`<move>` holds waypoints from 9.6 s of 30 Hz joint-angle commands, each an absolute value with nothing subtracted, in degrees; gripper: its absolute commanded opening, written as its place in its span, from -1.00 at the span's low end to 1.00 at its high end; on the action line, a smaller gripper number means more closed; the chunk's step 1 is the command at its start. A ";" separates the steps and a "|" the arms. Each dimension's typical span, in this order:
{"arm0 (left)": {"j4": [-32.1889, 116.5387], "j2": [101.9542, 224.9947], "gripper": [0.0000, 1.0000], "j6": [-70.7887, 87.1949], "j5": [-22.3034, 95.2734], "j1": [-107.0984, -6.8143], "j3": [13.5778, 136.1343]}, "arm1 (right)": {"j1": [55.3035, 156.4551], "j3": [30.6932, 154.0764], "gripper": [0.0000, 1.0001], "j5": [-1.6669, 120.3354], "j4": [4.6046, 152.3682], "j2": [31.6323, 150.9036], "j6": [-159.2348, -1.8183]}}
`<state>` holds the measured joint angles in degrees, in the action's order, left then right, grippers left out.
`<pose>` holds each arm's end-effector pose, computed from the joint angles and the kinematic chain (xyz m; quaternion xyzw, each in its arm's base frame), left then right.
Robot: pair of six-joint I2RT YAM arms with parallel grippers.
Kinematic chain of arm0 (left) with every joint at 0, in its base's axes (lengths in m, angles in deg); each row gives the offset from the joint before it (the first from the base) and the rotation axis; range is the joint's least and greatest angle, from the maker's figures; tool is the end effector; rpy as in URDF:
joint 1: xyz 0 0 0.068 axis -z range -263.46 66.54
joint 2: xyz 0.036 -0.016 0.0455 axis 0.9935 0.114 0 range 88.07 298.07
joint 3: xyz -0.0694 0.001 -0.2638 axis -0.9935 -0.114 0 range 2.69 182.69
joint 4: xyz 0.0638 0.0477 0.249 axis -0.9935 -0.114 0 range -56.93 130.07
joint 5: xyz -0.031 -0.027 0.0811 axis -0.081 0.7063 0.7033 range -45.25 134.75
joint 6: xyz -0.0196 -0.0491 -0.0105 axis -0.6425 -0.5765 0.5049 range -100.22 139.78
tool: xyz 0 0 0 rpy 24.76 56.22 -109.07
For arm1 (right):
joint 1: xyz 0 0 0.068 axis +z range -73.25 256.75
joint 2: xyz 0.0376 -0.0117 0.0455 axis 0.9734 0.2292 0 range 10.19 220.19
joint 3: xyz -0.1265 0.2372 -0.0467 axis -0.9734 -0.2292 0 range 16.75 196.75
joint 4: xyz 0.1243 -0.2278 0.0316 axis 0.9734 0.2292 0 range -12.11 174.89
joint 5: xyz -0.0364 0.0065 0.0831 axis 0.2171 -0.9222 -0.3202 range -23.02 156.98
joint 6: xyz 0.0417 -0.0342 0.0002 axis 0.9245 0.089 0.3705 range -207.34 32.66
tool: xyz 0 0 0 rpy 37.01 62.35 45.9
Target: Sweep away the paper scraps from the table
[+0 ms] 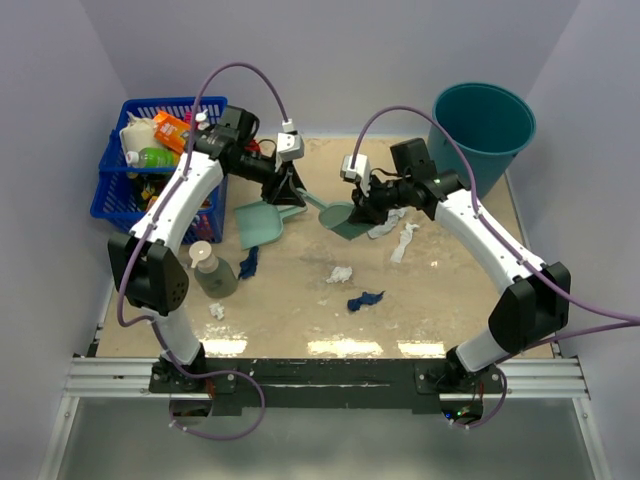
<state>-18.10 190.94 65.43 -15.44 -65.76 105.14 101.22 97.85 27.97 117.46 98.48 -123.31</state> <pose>0.3450 -0.1424 0.3508 0.5528 0.6376 -0.4118 0.3439 0.2932 0.1580 0.3322 -0.5474 0.6953 0.2740 0.3766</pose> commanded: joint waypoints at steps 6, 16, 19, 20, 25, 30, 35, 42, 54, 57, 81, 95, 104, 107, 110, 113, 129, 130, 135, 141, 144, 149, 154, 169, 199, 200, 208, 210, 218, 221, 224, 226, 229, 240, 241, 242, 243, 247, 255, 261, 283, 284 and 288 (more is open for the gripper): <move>-19.25 191.43 -0.16 66.10 -17.40 -65.53 109.30 | 101.36 99.46 -1.00 25.32 112.26 97.29 -118.37; -19.87 191.95 -0.38 64.08 -21.08 -65.35 109.47 | 101.36 99.54 -1.00 23.91 110.68 97.64 -115.47; -20.40 192.48 -0.42 63.64 -21.96 -65.26 109.56 | 101.45 99.81 -1.00 23.73 110.50 97.90 -115.12; -20.66 192.66 -0.42 63.73 -21.88 -65.26 109.47 | 101.36 99.81 -1.00 23.82 110.41 97.90 -115.11; -20.92 192.75 -0.41 63.73 -21.87 -65.26 109.39 | 101.45 99.63 -1.00 23.82 109.97 97.90 -114.76; -22.06 193.53 -0.70 64.08 -23.63 -65.17 109.91 | 101.45 99.46 -1.00 23.82 109.27 97.99 -113.97; -32.06 198.10 -0.59 68.38 -26.00 -64.65 115.44 | 101.45 99.46 -1.00 24.08 108.83 98.16 -113.53; -28.67 197.14 -0.53 66.47 -27.14 -64.30 113.87 | 102.15 100.51 -1.00 23.38 108.56 99.13 -113.36; -28.75 197.67 -1.00 65.05 -28.73 -64.12 114.04 | 102.42 100.95 -0.52 25.57 107.95 100.45 -112.39; -27.96 196.62 -1.00 63.39 -23.65 -64.38 114.83 | 102.33 102.00 -0.01 26.81 108.04 100.28 -112.91; 0.17 168.76 -1.00 39.11 20.30 -81.61 111.85 | 104.96 138.46 0.57 29.79 128.48 134.01 -146.98; 4.30 159.26 -1.00 26.55 3.27 -101.21 99.46 | 108.65 144.62 0.91 34.63 115.86 147.91 -142.71; 5.88 157.94 -1.00 24.27 0.19 -103.58 98.67 | 110.24 146.02 0.75 34.63 115.16 152.48 -138.68; 6.06 156.36 -1.00 24.26 -1.30 -104.46 96.65 | 110.41 146.83 0.74 34.81 114.63 153.27 -139.37; 6.14 155.22 -1.00 24.18 -3.94 -104.90 94.89 | 110.77 146.83 0.65 34.72 116.03 153.27 -141.38; 6.67 155.13 -1.00 23.13 -4.30 -105.16 94.09 | 111.29 146.83 0.51 35.33 118.57 153.36 -142.88; 22.90 153.64 -1.00 14.61 -8.16 -105.16 86.98 | 111.82 142.18 -0.59 37.26 124.12 147.39 -133.32; 24.06 153.55 -1.00 13.03 -8.25 -105.16 85.93 | 111.73 141.21 -0.71 37.70 124.12 146.43 -132.00; 25.22 156.18 -1.00 10.91 -9.83 -104.99 86.80 | 110.86 135.94 -0.97 40.42 123.77 142.03 -123.04; 20.84 159.08 -1.00 16.43 -2.73 -98.67 90.83 | 108.05 121.72 -1.00 47.45 116.05 128.60 -108.98; 19.42 161.01 -1.00 19.52 -2.01 -94.71 92.33 | 106.11 112.85 -1.00 51.23 114.54 120.86 -104.05; 20.03 164.96 -1.00 18.64 -3.33 -90.93 94.18 | 103.65 102.02 -1.00 54.31 114.19 108.30 -102.90; 18.19 169.44 -1.00 21.71 -0.70 -84.43 97.69 | 101.45 92.61 -1.00 59.49 118.31 95.46 -103.86; 16.26 179.29 -1.00 23.04 -0.87 -72.65 103.32 | 98.99 70.37 -1.00 73.73 138.34 74.44 -114.84; 16.52 178.33 -0.98 25.50 -1.04 -69.57 98.58 | 88.18 64.92 0.22 69.70 136.34 86.92 -123.19; 16.60 178.25 -0.98 25.67 -1.04 -69.57 98.31 | 87.66 64.31 0.28 68.57 136.08 85.96 -124.24; 17.13 178.24 -0.94 24.97 -1.40 -69.57 98.13 | 86.77 61.75 0.35 63.64 130.89 81.46 -130.40; 17.22 178.33 -0.93 24.71 -1.40 -69.57 97.96 | 86.68 61.75 0.26 61.71 130.01 83.30 -131.46; 17.13 178.95 -0.92 25.06 -0.87 -68.87 97.78 | 86.60 61.57 -0.10 61.61 127.64 88.41 -132.43; 16.96 179.65 -0.91 25.06 -1.39 -68.69 98.31 | 85.98 62.28 -0.28 62.58 129.21 87.45 -131.90; 15.91 181.05 -0.91 25.67 -2.10 -67.99 99.89 | 85.81 63.07 -0.57 64.07 132.19 85.34 -131.38; 15.20 182.37 -0.91 26.63 -2.10 -66.76 101.73 | 85.89 63.42 -0.82 65.38 134.13 84.37 -131.46; 15.46 182.99 -0.92 26.12 -0.70 -64.56 102.44 | 85.81 63.42 -0.95 66.88 137.65 81.83 -130.24; 18.71 187.55 -1.00 26.11 18.53 -54.63 100.42 | 85.54 67.02 -1.00 78.31 141.52 79.09 -122.14; 18.45 189.56 -1.00 26.02 18.99 -54.54 101.12 | 85.45 67.46 -1.00 78.31 142.31 79.79 -121.97; 17.93 190.63 -1.00 26.02 18.82 -54.45 102.69 | 85.45 67.90 -1.00 78.66 143.45 80.14 -121.27; 17.84 191.77 -1.00 26.37 18.64 -54.19 103.32 | 85.28 69.12 -1.00 77.79 144.07 80.58 -120.83; 22.90 194.07 -1.00 28.48 13.39 -54.10 100.87 | 85.37 70.28 -1.00 75.59 142.68 82.78 -118.81; 33.83 198.89 -1.00 17.52 -3.40 -53.31 98.04 | 83.44 70.71 -1.00 74.80 140.82 83.93 -116.96; 48.66 206.80 -1.00 0.15 -9.48 -52.69 99.63 | 80.62 72.04 -1.00 74.98 142.75 81.91 -117.14; 41.40 198.65 -1.00 -4.85 7.49 -59.02 78.90 | 79.13 74.24 -1.00 76.55 138.11 83.49 -122.66; 40.17 197.50 -1.00 -2.13 6.09 -59.20 79.06 | 79.13 73.45 -1.00 76.73 137.66 83.23 -123.02; 38.13 190.83 -1.00 8.16 -7.78 -58.41 79.50 | 79.13 72.39 -1.00 74.89 137.22 82.17 -123.55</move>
<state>38.99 199.24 -3.07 4.39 -59.77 78.85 79.30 72.69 75.20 138.97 83.90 -121.36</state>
